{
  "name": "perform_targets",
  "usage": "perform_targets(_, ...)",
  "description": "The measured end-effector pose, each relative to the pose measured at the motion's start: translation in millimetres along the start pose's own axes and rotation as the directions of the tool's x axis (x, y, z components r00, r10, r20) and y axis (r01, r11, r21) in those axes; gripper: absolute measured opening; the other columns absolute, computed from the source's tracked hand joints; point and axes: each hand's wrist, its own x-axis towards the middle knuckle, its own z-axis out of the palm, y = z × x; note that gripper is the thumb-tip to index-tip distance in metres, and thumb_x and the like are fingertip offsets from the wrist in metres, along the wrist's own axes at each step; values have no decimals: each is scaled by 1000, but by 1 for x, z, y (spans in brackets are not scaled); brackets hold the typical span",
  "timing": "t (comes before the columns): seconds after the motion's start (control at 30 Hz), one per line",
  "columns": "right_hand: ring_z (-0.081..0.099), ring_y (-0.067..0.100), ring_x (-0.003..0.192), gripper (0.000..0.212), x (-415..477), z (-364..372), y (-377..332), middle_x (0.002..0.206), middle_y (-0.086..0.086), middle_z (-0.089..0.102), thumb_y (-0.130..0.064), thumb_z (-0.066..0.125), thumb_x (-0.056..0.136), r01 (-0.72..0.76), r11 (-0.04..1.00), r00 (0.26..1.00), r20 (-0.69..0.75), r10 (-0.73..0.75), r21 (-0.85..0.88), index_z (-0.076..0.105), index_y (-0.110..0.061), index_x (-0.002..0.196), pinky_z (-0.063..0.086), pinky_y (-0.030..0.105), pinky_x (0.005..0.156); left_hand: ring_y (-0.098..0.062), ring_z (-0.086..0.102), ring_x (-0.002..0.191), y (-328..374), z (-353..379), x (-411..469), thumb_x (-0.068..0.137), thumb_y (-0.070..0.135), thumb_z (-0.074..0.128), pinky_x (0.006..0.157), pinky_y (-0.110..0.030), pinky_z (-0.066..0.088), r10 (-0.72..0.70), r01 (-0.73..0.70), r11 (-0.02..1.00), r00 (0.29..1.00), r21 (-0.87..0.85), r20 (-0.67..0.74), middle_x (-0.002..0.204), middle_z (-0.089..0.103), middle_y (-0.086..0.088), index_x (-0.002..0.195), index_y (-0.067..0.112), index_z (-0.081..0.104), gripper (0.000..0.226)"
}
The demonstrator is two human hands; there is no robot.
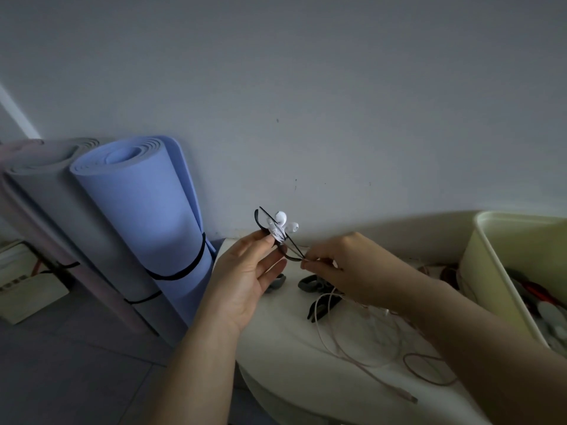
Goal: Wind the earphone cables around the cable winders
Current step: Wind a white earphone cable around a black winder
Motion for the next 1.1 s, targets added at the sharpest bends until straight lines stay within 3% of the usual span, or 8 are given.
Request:
perform_targets(0.1,59,15,74,21,-2,-3,-3,86,-3,72,-31,52,95,13,1000,1000,13,-13,-2,71,-22,98,49,32,71,-7,68,74,-2,-1,3,89,14,63,79,-25,52,-11,11,1000,998,5,-54,77,72,4,97,15,66,9)
perform_targets(0.2,55,14,65,21,-3,-10,-6,72,-6,66,-34,52,94,17,998,998,-60,-20,-55,69,-23,88,47,31,63,-8,69,78,-5,-4,6,86,16,68,72,-24,53,55,-32,978,993,204,-107,81,73,3,99,16,67,13)
perform_targets(0.3,50,8,61,18,-5,-18,-8,67,-11,59,-33,54,93,30,997,990,-135,-40,-69,68,-24,86,45,31,59,-13,70,89,-8,-6,6,83,23,72,82,-34,58,150,-100,872,986,479,-67,92,73,6,99,23,65,18)
perform_targets(0.47,50,3,61,10,-7,-25,-9,67,-15,58,-23,63,87,50,998,980,-192,-55,-30,70,-26,81,44,29,57,-12,68,86,-11,-1,1,79,33,74,85,-38,56,168,-147,731,985,666,33,92,70,14,96,33,62,21)
perform_targets(0.63,54,6,65,9,-7,-28,-5,71,-11,61,-27,65,87,48,999,970,-240,-43,16,69,-23,81,47,35,60,1,66,82,-10,0,0,83,29,71,81,-30,54,163,-171,695,983,698,79,86,70,21,92,37,61,16)
perform_targets(0.77,53,-1,63,9,-7,-30,-1,62,-19,57,-28,68,84,-2,997,956,-293,27,83,68,-24,76,38,15,55,6,66,86,-8,1,-5,82,29,72,84,-24,52,78,-239,666,964,707,253,90,69,27,94,39,63,18)
perform_targets(0.9,47,-4,47,13,-5,-31,6,47,-20,52,-26,72,81,-96,936,943,-269,194,339,68,-17,74,34,8,48,0,65,96,-8,1,-9,81,34,71,88,-22,52,49,-298,673,931,677,361,100,70,21,99,38,65,20)
perform_targets(1.1,41,11,56,21,-5,-32,13,60,0,53,-40,69,74,-138,811,936,-193,295,568,67,-20,70,35,21,57,-6,67,97,-7,-1,-7,89,15,66,90,-25,53,30,-274,717,931,641,365,105,72,9,106,27,67,21)
